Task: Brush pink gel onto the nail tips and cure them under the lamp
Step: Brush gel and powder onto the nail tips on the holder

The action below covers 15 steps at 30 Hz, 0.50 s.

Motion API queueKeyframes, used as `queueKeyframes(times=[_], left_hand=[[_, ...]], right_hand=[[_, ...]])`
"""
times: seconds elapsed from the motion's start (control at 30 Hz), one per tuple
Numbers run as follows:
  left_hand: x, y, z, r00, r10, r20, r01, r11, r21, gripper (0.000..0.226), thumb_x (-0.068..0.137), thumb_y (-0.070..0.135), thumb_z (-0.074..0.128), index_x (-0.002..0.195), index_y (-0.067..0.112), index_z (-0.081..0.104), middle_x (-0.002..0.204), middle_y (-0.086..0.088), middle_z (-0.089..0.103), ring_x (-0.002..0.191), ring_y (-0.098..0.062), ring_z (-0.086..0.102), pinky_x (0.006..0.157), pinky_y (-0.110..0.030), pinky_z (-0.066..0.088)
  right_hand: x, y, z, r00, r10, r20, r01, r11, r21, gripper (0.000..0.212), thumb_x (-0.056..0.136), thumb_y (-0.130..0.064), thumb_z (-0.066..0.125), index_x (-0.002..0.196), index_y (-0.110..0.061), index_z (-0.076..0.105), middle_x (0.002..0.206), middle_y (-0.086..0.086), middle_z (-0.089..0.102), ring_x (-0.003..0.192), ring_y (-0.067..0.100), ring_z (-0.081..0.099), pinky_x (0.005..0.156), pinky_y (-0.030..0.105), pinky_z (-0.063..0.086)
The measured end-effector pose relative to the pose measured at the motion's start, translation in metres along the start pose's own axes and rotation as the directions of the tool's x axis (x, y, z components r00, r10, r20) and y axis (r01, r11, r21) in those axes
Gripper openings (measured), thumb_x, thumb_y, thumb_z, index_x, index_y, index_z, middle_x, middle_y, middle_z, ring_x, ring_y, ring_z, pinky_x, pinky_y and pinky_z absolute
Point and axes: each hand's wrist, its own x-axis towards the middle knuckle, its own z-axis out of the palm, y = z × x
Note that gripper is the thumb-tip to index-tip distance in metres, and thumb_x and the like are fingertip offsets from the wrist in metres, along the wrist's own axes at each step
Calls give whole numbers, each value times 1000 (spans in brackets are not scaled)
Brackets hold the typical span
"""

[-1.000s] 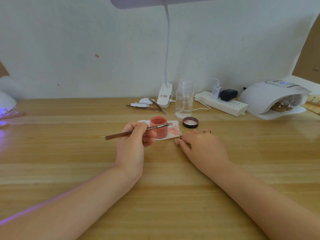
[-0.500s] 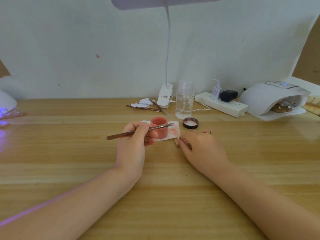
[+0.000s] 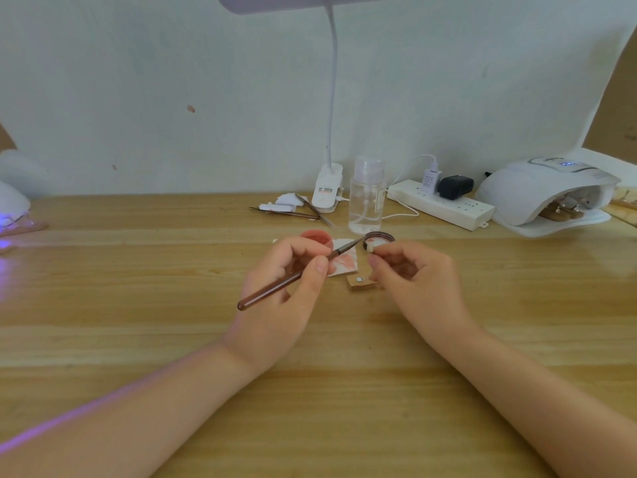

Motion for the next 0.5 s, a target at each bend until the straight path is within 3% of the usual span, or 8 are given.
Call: queueKeyframes(times=[0.07,0.17,0.27,0.5], left_hand=[[-2,0,0,999,26,29,-28,999,40,8,89,28,56,94,25,60,99,1,71,107,-18,64,88,-31,51],[-2,3,1,991,115,64,-124,981,147,11,88,31,52,95,37,57,97,14,69,106,-5,62,85,-15,46],[-2,4,2,980,175,89,-190,964,187,16,88,25,53,97,38,55,93,29,65,100,9,59,82,-4,40],[-3,1,2,973,216,81,-229,945,232,27,89,12,59,98,37,54,91,25,62,98,13,57,82,-3,39]], right_hand=[[0,0,1,1000,-10,-1,10,1000,-1,25,82,-15,72,79,-39,66,74,-10,71,73,12,67,75,35,57],[-1,-1,1,999,-28,-15,28,1000,-10,28,82,-13,72,76,-40,67,73,-11,71,70,11,68,74,37,57],[-1,-2,2,999,-23,-29,23,1000,-4,28,81,-14,73,74,-40,67,71,-13,70,68,11,68,74,40,57],[-2,-2,1,998,-41,-38,41,999,-1,28,81,-14,73,76,-40,68,71,-9,71,70,12,68,75,41,57]])
